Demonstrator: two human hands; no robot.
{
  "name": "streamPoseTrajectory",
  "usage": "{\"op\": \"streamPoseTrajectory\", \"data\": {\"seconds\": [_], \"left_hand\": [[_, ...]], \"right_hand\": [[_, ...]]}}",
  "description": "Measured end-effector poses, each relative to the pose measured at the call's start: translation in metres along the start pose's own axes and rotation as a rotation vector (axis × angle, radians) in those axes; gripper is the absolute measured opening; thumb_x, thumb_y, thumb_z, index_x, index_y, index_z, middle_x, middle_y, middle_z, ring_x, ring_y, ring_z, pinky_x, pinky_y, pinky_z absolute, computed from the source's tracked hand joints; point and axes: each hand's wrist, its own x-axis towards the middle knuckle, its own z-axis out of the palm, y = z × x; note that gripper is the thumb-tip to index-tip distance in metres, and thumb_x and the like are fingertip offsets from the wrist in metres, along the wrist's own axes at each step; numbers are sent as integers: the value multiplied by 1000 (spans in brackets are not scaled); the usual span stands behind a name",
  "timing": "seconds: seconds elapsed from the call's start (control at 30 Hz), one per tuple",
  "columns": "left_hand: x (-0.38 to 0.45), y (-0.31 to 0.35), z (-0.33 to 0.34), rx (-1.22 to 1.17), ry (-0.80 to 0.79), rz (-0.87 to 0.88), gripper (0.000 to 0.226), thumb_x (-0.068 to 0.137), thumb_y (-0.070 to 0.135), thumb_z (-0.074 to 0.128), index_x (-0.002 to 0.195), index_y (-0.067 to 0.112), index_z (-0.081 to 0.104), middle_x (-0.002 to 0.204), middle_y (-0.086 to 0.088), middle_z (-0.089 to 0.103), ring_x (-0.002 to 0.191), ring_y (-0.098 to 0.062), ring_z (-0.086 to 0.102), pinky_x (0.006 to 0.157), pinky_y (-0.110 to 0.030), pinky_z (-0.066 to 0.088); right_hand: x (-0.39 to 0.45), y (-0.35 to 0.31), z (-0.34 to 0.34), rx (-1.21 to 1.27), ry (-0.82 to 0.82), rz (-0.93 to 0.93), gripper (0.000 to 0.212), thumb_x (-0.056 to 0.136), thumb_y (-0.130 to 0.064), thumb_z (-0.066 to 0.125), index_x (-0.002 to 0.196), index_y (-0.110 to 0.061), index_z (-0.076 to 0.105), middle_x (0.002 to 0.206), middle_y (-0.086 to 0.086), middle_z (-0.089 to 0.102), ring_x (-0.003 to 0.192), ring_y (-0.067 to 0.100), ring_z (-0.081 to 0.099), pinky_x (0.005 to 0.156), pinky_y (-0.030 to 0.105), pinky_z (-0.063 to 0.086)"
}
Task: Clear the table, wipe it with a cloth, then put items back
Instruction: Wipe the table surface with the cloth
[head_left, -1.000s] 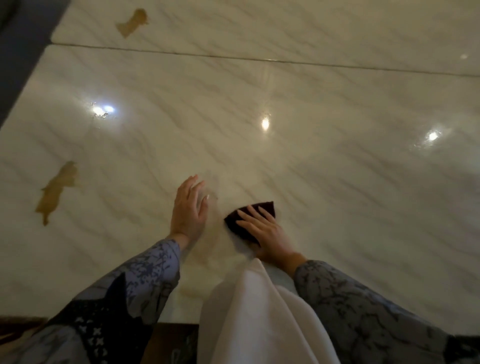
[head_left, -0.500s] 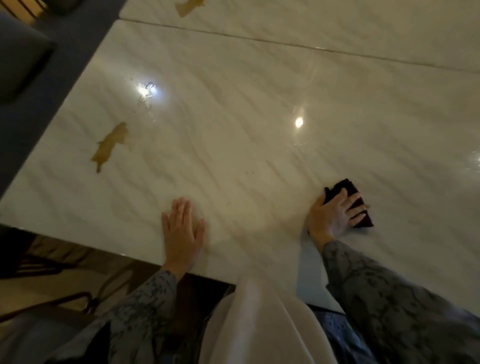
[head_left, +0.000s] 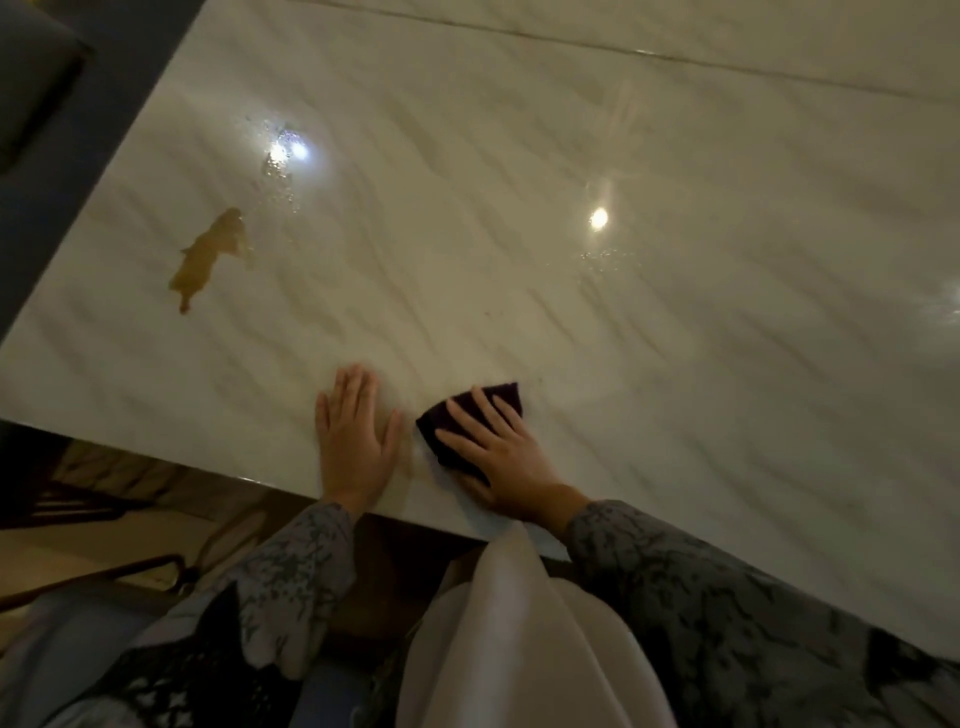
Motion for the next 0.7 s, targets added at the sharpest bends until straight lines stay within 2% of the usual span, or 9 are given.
{"op": "streamPoseTrajectory", "data": {"seconds": [0.07, 0.13, 0.23, 0.33, 0.4, 0.47, 0.53, 0.6, 0.7], "left_hand": [[0, -1, 0, -15, 7, 2, 65, 96, 49, 36, 148, 10, 37, 157, -6, 30, 149, -20, 16, 121, -42, 7], [1, -1, 2, -17, 20, 1, 63, 95, 48, 40, 146, 11, 40, 156, -6, 32, 148, -19, 18, 120, -41, 9], [4, 0, 3, -21, 64, -21, 58, 94, 47, 39, 140, 12, 47, 152, -6, 39, 145, -21, 26, 118, -44, 18], [11, 6, 4, -14, 124, -46, 55, 92, 44, 39, 133, 10, 53, 143, -10, 49, 136, -28, 40, 110, -48, 29], [22, 16, 4, 0, 152, -88, 54, 90, 43, 40, 129, 9, 56, 138, -13, 53, 127, -33, 46, 104, -51, 33], [36, 29, 5, -28, 136, -130, 56, 89, 43, 38, 130, 9, 56, 140, -15, 52, 126, -36, 46, 103, -53, 31], [49, 47, 7, -61, 109, -107, 58, 89, 43, 36, 132, 10, 54, 143, -16, 48, 130, -36, 43, 104, -53, 29], [63, 69, 9, -94, 93, -39, 57, 89, 43, 36, 131, 10, 55, 144, -16, 47, 133, -35, 42, 105, -54, 29], [84, 104, 12, -159, 39, 53, 59, 89, 44, 33, 130, 8, 56, 148, -18, 43, 138, -35, 37, 107, -57, 29]], "right_hand": [[-34, 13, -3, -37, -3, -44, 60, 95, -50, 40, 149, -27, 34, 161, 4, 21, 148, 34, 7, 121, 48, -2], [-73, 31, -7, -25, 18, -15, 59, 93, -47, 47, 149, -27, 37, 161, 3, 22, 149, 33, 9, 121, 46, 1], [-126, 70, -17, 46, 121, 179, 55, 92, -39, 49, 144, -25, 45, 157, 5, 30, 148, 32, 17, 119, 51, 13], [-152, 114, -31, 67, 235, 576, 52, 93, -40, 43, 143, -24, 45, 154, 7, 36, 146, 32, 23, 116, 57, 19], [-144, 132, -40, 65, 282, 916, 53, 94, -45, 39, 142, -23, 46, 155, 7, 34, 146, 33, 21, 120, 52, 10], [-116, 136, -45, 109, 288, 1238, 55, 97, -47, 36, 147, -24, 39, 159, 5, 25, 149, 33, 11, 120, 50, 1], [-76, 128, -47, 147, 258, 1432, 55, 99, -47, 34, 150, -25, 34, 161, 5, 20, 148, 36, 9, 119, 55, 1], [-40, 108, -43, 129, 278, 1353, 54, 97, -47, 37, 145, -25, 43, 157, 8, 30, 144, 42, 20, 116, 60, 7], [-18, 62, -26, 72, 267, 854, 52, 89, -46, 44, 135, -22, 56, 149, 10, 44, 137, 45, 34, 113, 60, 16]]}}
